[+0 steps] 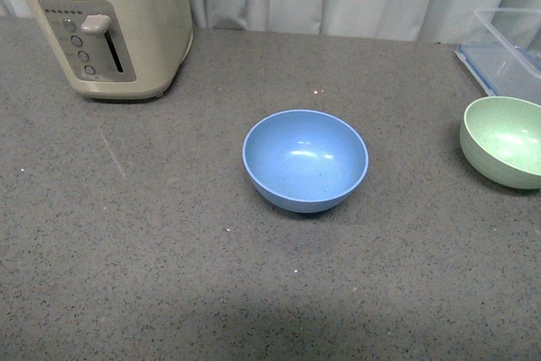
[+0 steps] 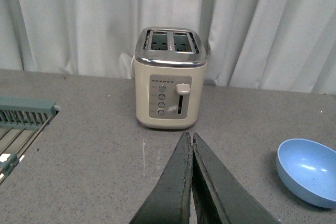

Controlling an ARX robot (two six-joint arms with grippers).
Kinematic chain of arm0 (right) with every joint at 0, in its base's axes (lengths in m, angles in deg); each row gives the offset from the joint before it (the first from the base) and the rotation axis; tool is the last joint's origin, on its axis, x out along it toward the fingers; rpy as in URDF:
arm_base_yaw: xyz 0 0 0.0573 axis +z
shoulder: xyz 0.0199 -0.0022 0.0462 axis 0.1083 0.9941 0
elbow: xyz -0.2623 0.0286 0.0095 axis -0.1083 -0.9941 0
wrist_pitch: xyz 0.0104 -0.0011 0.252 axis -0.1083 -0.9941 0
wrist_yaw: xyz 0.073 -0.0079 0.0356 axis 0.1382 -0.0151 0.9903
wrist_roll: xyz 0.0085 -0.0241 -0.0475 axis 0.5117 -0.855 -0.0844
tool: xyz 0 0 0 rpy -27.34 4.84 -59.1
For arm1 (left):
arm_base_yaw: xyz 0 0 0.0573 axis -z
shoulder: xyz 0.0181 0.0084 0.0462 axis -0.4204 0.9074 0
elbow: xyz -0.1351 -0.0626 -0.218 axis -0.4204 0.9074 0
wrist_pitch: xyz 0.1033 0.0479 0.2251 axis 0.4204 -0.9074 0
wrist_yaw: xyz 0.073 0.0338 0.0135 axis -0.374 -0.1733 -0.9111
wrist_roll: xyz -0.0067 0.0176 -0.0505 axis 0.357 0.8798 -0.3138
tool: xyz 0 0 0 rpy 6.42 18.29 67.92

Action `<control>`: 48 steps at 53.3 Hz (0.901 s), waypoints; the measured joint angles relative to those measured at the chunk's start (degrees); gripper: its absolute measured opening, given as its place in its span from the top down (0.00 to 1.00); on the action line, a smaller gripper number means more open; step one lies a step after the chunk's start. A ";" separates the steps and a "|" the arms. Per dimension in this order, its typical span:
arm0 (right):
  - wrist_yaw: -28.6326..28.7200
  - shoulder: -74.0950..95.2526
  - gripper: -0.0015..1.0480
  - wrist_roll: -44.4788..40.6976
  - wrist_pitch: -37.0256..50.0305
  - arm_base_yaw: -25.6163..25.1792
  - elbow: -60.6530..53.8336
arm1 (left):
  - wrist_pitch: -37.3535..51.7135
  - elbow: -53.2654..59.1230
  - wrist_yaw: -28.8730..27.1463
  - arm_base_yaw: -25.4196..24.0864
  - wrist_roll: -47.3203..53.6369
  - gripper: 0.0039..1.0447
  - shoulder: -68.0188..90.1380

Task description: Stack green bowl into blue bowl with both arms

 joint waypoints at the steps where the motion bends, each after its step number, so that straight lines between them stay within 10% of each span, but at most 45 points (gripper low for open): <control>1: 0.00 0.00 0.09 0.00 0.00 0.00 0.02 | -0.02 0.00 0.00 0.00 0.00 0.96 0.00; 9: 0.00 0.00 0.09 0.00 0.00 0.00 0.00 | -0.04 0.00 0.00 0.00 0.00 0.92 -0.04; 22: -1.03 8.76 0.09 4.46 -9.62 0.20 4.68 | -0.07 0.02 -0.04 0.00 0.00 0.45 -0.07; 34: 10.12 41.42 0.09 -1.38 10.43 -3.93 12.83 | -0.13 0.00 0.02 0.00 0.00 0.05 -0.15; 48: 18.03 67.04 0.09 -12.90 8.50 -5.97 24.11 | -0.13 0.00 0.00 0.00 0.15 0.06 -0.15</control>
